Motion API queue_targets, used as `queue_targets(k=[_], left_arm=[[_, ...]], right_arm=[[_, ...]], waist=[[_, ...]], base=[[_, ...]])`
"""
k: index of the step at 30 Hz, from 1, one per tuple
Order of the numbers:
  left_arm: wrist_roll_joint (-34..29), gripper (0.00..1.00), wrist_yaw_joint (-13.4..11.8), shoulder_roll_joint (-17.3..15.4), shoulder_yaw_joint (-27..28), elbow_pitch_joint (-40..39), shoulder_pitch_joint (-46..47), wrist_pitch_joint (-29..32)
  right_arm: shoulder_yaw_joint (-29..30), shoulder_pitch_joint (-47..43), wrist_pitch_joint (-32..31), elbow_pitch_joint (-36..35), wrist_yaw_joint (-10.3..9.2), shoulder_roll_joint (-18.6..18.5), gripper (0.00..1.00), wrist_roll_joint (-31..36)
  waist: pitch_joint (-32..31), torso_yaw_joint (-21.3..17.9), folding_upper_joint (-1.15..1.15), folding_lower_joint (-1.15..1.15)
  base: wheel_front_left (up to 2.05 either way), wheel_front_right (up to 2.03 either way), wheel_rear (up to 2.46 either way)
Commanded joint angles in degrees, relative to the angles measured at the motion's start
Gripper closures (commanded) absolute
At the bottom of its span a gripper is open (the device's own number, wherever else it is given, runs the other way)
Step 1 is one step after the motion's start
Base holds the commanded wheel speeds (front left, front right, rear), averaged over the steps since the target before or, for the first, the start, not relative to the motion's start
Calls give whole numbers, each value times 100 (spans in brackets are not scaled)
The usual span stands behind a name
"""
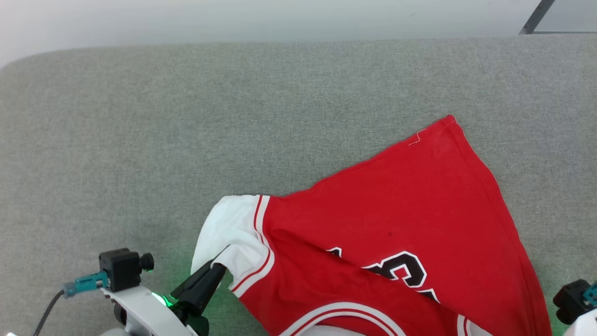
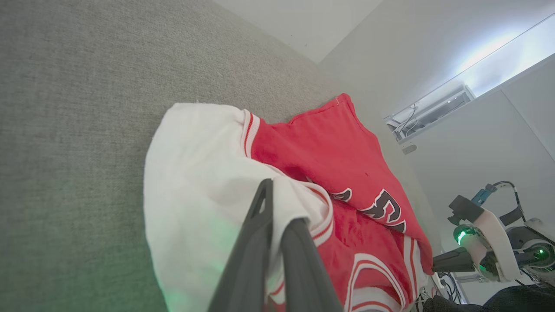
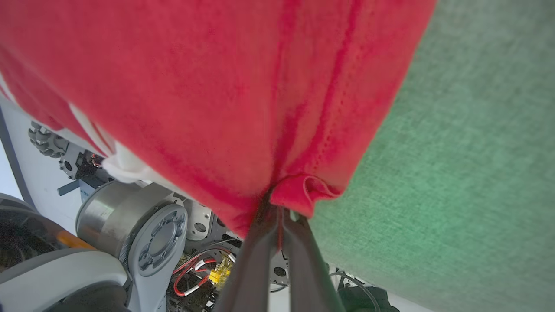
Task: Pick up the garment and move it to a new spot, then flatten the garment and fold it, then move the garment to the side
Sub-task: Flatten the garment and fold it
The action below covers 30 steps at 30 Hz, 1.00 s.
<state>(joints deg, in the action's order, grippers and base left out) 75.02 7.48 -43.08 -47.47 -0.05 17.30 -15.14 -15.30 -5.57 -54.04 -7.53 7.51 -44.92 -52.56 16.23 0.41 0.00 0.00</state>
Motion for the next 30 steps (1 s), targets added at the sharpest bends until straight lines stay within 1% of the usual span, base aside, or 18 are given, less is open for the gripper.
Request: queue_targets(k=[1, 2, 3, 4, 5, 8, 11, 14, 17, 19, 22, 26, 30], left_arm=[[-30, 100, -6, -16, 19, -10, -51, 4], [-30, 100, -6, -23, 18, -15, -54, 4], [-32, 100, -6, -29, 13, -25, -58, 4], [-30, 100, -6, -36, 8, -33, -68, 4], [-32, 100, -6, -40, 4, -38, -77, 4], [-37, 100, -6, -20, 5, -63, -105, 4], [-41, 100, -6, 23, -1, -94, -128, 4], [-58, 100, -6, 63, -10, -125, -121, 4], [-96, 100, -6, 110, -22, -152, -55, 4], [-116, 100, -6, 156, -61, -176, 33, 5], [-147, 100, -6, 224, -132, -177, 170, 12], [-186, 100, -6, 336, -269, -166, 435, 38], [-220, 100, -6, 439, -420, -148, 715, 73]], right_arm=[[-50, -82, 13, -8, -4, 71, 100, 20], [15, -42, 96, -44, -4, 152, 82, 85], [94, 1, 144, -92, -4, 192, 54, 138], [141, 44, 165, -175, -4, 187, 5, 164], [225, 85, 190, -257, -4, 190, 0, 148], [605, 156, 106, -516, -4, 58, 0, 50], [1133, 275, -57, -855, -4, -50, 0, -189], [1649, 549, -291, -1213, -4, -255, 0, -311], [1853, 1069, -392, -1367, -4, -450, 0, -103], [1733, 1584, -242, -1340, -4, -538, 0, 199], [1196, 2402, 53, -1016, -4, -457, 0, 709], [380, 3443, 295, -257, -4, -165, 0, 1034], [-308, 4237, 457, 571, -4, -2, 0, 1246]], waist=[[0, -2, 0, 0], [-5, -5, 0, 0], [-12, -5, 0, 0], [-19, -5, 0, 0], [-24, -5, 0, 0], [-51, 2, 0, 0], [-78, 31, 0, 0], [-74, 81, 0, 0], [-28, 153, 0, 0], [44, 229, 0, 0], [175, 359, 0, 0], [397, 592, 0, 0], [694, 849, 0, 0]], base=[[0, 0, 0], [0, 0, 0], [0, 0, 0], [0, 0, 0], [0, 0, 0], [0, 0, 0], [0, 0, 0], [0, 0, 0], [0, 0, 0], [0, 0, 0], [0, 0, 0], [0, 0, 0], [0, 0, 0]])
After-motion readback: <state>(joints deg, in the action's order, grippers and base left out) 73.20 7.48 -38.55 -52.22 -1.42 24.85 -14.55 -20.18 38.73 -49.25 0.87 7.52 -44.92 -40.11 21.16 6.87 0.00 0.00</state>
